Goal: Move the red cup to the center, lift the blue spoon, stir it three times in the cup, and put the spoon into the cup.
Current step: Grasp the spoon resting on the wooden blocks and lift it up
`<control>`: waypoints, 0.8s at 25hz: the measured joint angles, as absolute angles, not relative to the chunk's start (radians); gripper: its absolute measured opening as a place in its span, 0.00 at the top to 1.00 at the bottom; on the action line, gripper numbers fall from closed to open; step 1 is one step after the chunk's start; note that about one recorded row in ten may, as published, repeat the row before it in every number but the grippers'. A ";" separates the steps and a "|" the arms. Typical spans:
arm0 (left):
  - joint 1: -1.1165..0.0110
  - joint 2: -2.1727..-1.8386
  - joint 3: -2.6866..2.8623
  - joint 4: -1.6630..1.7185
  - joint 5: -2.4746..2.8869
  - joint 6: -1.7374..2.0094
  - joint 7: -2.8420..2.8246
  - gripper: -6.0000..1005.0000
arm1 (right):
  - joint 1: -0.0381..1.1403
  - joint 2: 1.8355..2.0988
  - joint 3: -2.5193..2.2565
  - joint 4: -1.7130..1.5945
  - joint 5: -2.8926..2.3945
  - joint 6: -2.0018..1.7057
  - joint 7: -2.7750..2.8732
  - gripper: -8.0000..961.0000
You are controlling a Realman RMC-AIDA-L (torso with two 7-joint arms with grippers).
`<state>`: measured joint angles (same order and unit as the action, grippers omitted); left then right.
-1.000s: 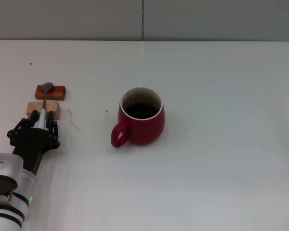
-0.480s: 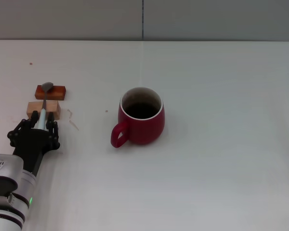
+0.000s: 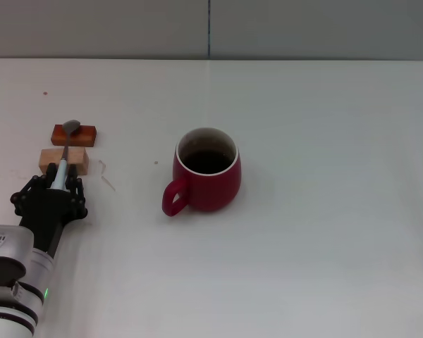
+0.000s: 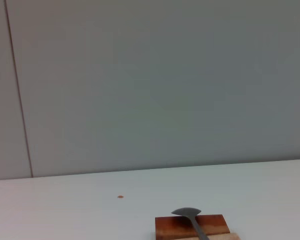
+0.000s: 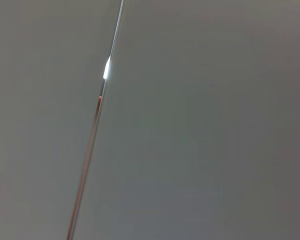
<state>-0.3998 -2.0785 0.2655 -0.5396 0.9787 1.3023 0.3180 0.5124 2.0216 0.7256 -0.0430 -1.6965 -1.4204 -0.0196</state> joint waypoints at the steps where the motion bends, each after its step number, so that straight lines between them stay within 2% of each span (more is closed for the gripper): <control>1: -0.401 -2.079 0.265 -0.540 0.979 1.302 0.318 0.71 | 0.512 2.022 0.726 -0.043 -1.697 -1.420 -0.019 0.35; 20: -0.404 -2.077 0.265 -0.539 0.979 1.300 0.318 0.71 | 0.510 2.022 0.726 -0.044 -1.697 -1.420 -0.018 0.35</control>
<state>-0.4043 -2.0769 0.2653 -0.5385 0.9787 1.3004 0.3176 0.5097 2.0220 0.7255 -0.0443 -1.6966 -1.4196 -0.0184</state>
